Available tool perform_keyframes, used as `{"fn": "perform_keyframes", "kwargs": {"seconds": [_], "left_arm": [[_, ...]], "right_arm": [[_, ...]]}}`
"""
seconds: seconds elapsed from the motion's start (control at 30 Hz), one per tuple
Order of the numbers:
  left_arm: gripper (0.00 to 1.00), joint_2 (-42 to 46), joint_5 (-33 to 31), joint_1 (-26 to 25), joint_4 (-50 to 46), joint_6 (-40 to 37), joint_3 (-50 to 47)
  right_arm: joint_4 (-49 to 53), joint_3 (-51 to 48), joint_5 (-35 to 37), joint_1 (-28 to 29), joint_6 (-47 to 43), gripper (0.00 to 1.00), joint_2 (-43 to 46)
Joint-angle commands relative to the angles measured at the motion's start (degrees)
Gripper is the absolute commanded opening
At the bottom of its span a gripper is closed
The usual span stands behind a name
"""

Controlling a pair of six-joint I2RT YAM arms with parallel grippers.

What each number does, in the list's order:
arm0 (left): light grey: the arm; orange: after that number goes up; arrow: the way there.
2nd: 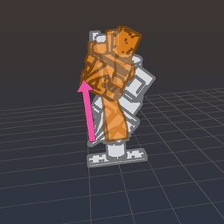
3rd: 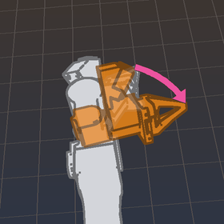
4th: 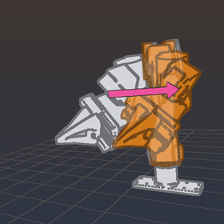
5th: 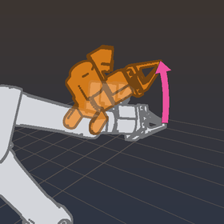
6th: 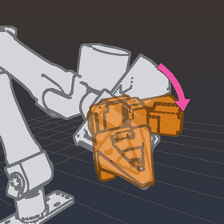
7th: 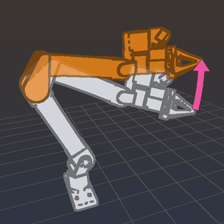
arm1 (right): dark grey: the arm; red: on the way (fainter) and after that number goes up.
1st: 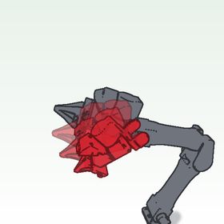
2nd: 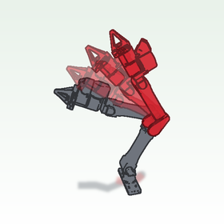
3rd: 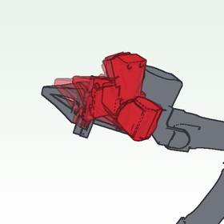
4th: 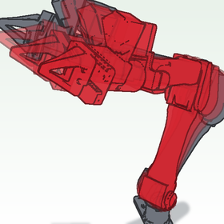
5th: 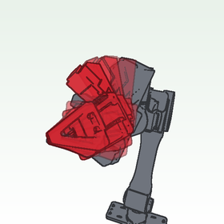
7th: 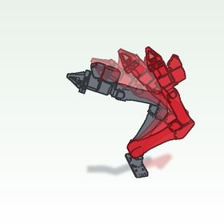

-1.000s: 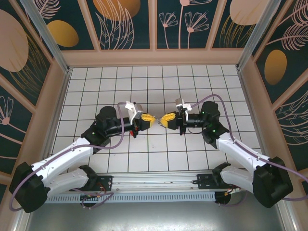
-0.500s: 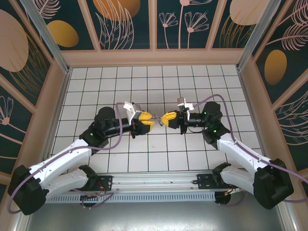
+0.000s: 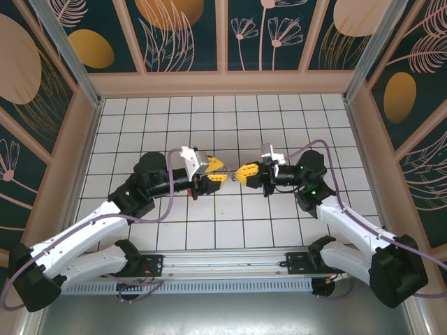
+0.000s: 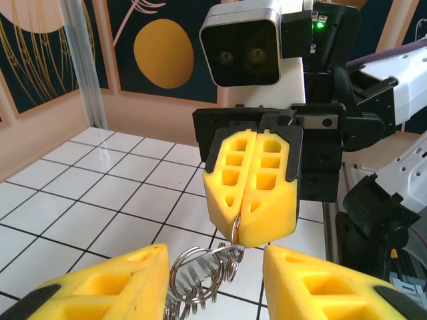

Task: Put the keys on the keyring

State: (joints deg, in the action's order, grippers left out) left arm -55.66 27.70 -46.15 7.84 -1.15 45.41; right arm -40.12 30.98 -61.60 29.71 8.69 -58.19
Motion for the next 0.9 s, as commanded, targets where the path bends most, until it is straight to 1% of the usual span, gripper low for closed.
{"fn": "perform_keyframes", "kwargs": {"seconds": [0.0,0.07,0.2,0.33,0.6,0.77,0.87], "left_arm": [[0.40,-0.24,-0.67,-0.74,-2.69,-4.95,2.73],[0.40,-0.48,-0.40,-1.11,-3.44,-6.23,3.41],[0.40,-1.94,-2.21,-1.66,-7.34,-9.15,5.38],[0.41,-2.78,-2.73,-2.75,-8.31,-10.17,5.97],[0.27,-5.26,-1.86,-3.62,-11.30,-11.16,7.87],[0.25,-6.95,-2.20,-4.29,-12.87,-11.69,8.55],[0.25,-7.53,-3.01,-4.56,-14.22,-12.29,9.36]], "right_arm": [[-2.79,-0.14,-1.31,0.32,-2.18,0.00,1.57],[-3.09,-0.04,-1.74,0.34,-2.36,0.00,1.57],[-3.76,0.11,-3.14,0.34,-2.27,0.00,1.64],[-0.55,0.72,-3.04,0.34,-3.87,0.00,1.59],[-0.76,1.01,-3.00,0.52,-4.43,0.00,1.77],[-2.42,1.14,-2.66,0.52,-4.01,0.00,1.35],[-0.79,1.87,-2.26,0.52,-5.00,0.00,0.92]]}}
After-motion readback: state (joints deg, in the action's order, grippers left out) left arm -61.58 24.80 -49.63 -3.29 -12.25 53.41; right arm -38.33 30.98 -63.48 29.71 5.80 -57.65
